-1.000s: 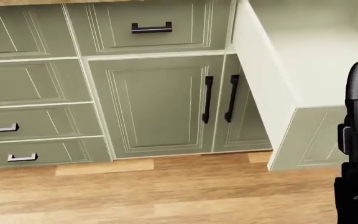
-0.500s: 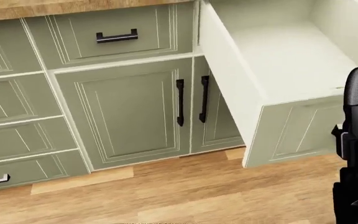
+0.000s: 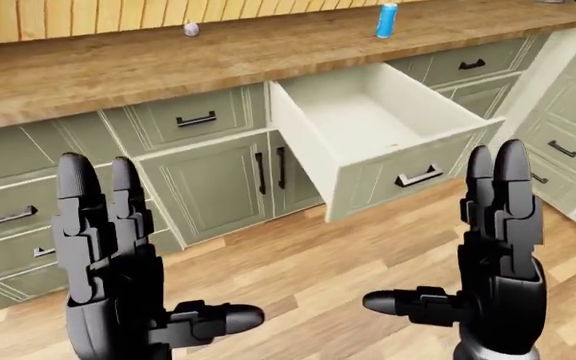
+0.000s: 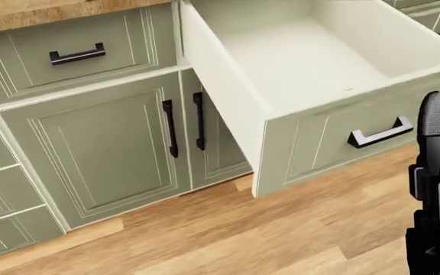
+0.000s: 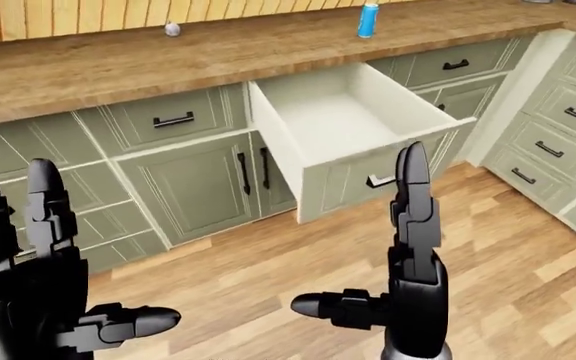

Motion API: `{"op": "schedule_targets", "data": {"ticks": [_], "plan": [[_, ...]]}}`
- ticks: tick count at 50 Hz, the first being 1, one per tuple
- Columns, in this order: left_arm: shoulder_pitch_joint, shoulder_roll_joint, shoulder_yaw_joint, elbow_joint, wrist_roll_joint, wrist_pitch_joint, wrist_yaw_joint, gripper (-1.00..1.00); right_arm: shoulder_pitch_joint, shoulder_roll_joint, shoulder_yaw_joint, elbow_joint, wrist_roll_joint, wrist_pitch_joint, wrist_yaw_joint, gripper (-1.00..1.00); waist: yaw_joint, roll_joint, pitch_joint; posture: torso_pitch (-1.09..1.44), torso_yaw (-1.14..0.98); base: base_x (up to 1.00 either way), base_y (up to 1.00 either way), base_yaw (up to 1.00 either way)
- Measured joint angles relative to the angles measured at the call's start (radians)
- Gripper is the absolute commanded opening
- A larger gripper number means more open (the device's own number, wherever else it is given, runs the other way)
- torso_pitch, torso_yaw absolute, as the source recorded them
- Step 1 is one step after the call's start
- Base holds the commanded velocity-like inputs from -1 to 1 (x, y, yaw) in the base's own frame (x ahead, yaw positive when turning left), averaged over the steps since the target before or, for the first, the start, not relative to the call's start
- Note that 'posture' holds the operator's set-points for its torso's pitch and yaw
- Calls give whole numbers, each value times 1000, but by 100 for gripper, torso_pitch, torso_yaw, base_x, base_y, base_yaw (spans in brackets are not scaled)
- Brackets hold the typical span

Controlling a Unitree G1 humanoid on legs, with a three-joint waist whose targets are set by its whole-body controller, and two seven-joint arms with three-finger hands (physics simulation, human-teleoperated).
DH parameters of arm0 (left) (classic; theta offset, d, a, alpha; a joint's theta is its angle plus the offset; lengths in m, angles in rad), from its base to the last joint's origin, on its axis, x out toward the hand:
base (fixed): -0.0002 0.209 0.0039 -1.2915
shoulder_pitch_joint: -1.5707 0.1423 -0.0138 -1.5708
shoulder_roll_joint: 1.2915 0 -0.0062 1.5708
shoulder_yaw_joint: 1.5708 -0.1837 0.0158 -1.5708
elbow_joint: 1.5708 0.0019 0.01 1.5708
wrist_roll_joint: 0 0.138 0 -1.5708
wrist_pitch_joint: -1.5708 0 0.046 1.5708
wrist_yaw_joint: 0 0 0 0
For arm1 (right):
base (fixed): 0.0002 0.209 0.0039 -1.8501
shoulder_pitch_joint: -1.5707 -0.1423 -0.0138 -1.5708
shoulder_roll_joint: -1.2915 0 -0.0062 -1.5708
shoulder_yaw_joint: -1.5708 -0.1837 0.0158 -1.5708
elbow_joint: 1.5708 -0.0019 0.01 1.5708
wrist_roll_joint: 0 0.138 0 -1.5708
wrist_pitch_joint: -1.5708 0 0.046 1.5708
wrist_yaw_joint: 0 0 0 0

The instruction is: Close the right drawer.

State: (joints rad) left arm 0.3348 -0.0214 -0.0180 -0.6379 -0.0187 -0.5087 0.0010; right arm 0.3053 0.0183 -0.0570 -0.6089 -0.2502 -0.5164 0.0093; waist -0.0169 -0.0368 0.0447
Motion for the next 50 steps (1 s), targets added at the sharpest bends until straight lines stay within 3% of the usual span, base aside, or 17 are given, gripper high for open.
{"op": "schedule_targets", "data": {"ticks": [6,9,11,15,21,23,24,27,32,34,36,42,47,50], "plan": [[-4,0,3,-33,-1,-2,3,100,-4,0,9,-15,-1,-10,2,100,12,64,21,0,0,0,0,-24],[-4,3,6,-32,-2,-4,3,100,-2,2,12,-19,-2,-13,2,100,20,109,16,0,0,0,0,-24],[-2,6,18,-20,-5,2,7,100,6,8,28,-8,-7,-16,6,100,30,89,21,0,0,0,0,-25],[4,5,10,-22,-5,11,9,100,17,5,25,-17,-8,-13,12,100,24,73,12,0,0,0,0,-24],[3,7,9,-30,-3,-4,7,100,13,5,30,-31,-5,-26,10,100,26,5,11,0,0,0,0,-25],[-1,5,5,-25,-2,-9,6,100,8,1,27,-25,-4,-25,9,100,18,-21,0,0,0,0,0,-25],[-1,0,-4,-16,0,-10,3,100,9,-2,20,-17,-3,-24,7,100,10,-6,5,0,0,0,0,-25],[5,4,-11,-4,5,-3,-4,100,13,-2,13,3,-2,-10,5,100,1,3,7,0,0,0,0,-25],[4,4,-3,-21,2,-13,-2,100,10,-1,23,-14,-4,-16,3,100,13,47,19,0,0,0,0,-26],[3,4,-6,-24,3,-16,-3,100,15,-1,25,-13,-6,-24,1,100,14,71,23,0,0,0,0,-26],[4,4,-6,-27,3,-17,-2,100,21,-1,28,-16,-9,-30,-1,100,17,109,17,0,0,0,0,-26],[9,8,5,-13,-2,-6,6,100,25,2,41,4,-21,-29,5,100,26,80,10,0,0,0,0,-26],[8,9,3,-31,-1,-8,6,100,26,2,45,-15,-20,-42,-1,100,29,22,13,0,0,0,0,-25],[7,8,2,-37,0,-8,6,100,36,1,47,-19,-21,-48,-3,100,22,-25,2,0,0,0,0,-25]]}}
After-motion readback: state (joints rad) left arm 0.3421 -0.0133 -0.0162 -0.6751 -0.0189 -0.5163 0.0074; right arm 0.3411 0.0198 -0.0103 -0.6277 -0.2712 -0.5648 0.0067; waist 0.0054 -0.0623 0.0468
